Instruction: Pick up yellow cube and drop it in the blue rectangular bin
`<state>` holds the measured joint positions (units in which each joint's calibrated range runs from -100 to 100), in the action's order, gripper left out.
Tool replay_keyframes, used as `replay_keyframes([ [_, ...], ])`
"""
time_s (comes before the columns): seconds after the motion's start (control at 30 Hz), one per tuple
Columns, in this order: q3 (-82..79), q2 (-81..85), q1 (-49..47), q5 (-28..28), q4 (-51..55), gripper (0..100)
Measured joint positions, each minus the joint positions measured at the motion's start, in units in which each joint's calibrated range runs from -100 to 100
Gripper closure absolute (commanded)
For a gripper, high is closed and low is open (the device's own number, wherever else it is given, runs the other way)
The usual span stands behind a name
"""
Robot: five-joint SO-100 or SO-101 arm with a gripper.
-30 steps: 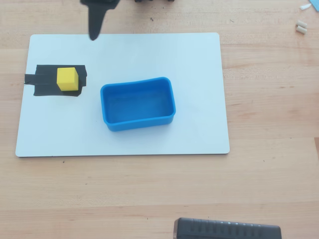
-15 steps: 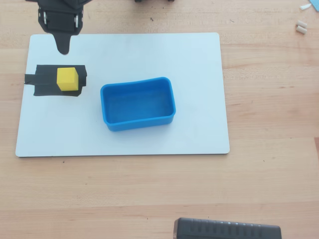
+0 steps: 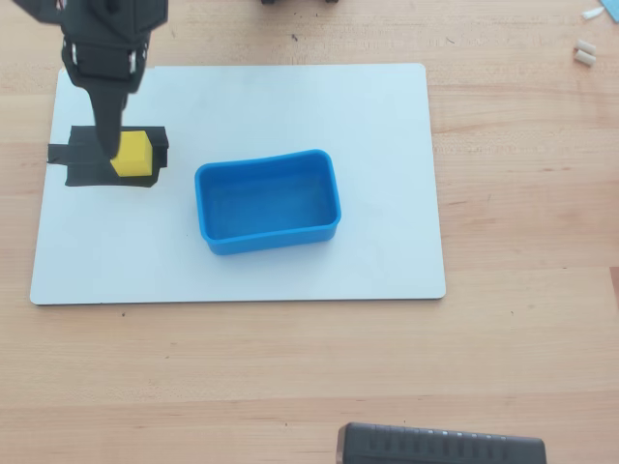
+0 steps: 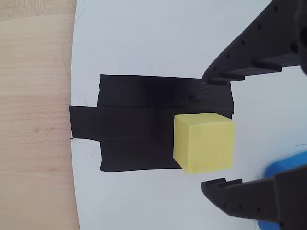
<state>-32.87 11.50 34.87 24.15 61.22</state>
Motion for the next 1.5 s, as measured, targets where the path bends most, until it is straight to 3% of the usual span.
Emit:
replay_keyframes([
  [0.43, 0.7, -7.5, -2.2, 0.0, -2.9, 65],
  [0.73, 2.7, -11.1, -2.2, -0.3, -3.3, 87],
  [0.9, 2.9, -11.1, -2.2, -1.1, -3.2, 88],
  [1.27, 10.3, -8.3, -7.1, -9.1, 12.5, 89],
  [1.5, 15.1, 0.1, -15.9, -13.6, 22.7, 89],
])
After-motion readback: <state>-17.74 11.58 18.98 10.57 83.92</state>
